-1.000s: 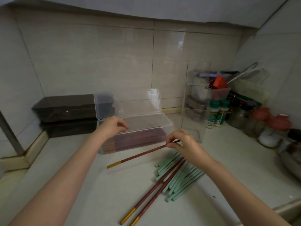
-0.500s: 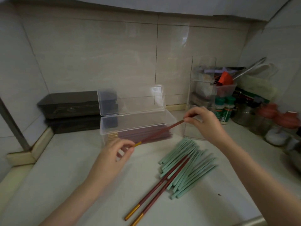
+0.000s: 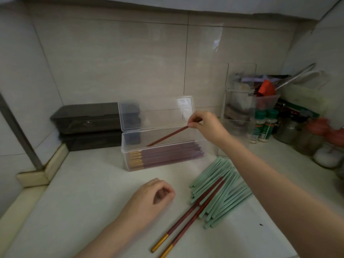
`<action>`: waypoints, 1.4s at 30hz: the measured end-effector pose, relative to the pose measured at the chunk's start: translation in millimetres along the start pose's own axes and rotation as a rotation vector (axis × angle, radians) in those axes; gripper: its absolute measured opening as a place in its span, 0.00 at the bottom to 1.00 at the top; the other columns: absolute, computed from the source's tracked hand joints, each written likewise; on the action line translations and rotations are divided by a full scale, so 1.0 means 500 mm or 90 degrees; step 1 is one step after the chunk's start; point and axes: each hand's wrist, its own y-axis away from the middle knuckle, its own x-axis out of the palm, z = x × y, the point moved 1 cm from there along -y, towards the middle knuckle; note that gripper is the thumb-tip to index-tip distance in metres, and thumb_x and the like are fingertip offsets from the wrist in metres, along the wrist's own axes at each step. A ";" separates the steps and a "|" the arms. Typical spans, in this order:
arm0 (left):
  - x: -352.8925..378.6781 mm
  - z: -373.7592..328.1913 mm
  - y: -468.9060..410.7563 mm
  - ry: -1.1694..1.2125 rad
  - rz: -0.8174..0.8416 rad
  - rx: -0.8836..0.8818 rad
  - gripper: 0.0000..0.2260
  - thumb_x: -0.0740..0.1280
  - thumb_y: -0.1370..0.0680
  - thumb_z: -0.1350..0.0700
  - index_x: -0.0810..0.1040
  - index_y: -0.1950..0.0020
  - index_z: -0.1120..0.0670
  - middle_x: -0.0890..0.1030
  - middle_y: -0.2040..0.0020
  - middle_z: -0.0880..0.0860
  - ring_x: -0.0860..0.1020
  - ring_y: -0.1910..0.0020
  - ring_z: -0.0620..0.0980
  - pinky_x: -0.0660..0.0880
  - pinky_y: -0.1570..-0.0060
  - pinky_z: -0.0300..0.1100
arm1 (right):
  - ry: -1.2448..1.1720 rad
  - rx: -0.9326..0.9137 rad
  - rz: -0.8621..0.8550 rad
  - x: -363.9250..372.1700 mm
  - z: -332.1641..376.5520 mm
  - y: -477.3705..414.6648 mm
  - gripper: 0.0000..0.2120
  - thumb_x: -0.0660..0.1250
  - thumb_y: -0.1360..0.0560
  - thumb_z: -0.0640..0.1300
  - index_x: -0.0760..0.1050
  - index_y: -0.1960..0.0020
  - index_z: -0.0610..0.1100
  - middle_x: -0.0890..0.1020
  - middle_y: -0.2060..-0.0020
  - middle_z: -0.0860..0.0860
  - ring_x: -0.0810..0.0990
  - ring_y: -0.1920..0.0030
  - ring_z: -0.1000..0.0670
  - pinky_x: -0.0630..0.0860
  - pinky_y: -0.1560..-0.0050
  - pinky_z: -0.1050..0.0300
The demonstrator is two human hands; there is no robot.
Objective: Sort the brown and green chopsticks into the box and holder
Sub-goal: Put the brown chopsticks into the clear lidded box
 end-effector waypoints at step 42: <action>-0.128 -0.032 -0.062 -0.072 -0.055 -0.026 0.06 0.75 0.32 0.57 0.80 0.61 0.48 0.82 0.62 0.46 0.79 0.59 0.39 0.73 0.58 0.30 | 0.032 -0.105 0.101 0.014 -0.092 0.350 0.06 0.69 0.31 0.56 0.80 0.55 0.57 0.63 0.35 0.66 0.55 0.33 0.60 0.47 0.36 0.75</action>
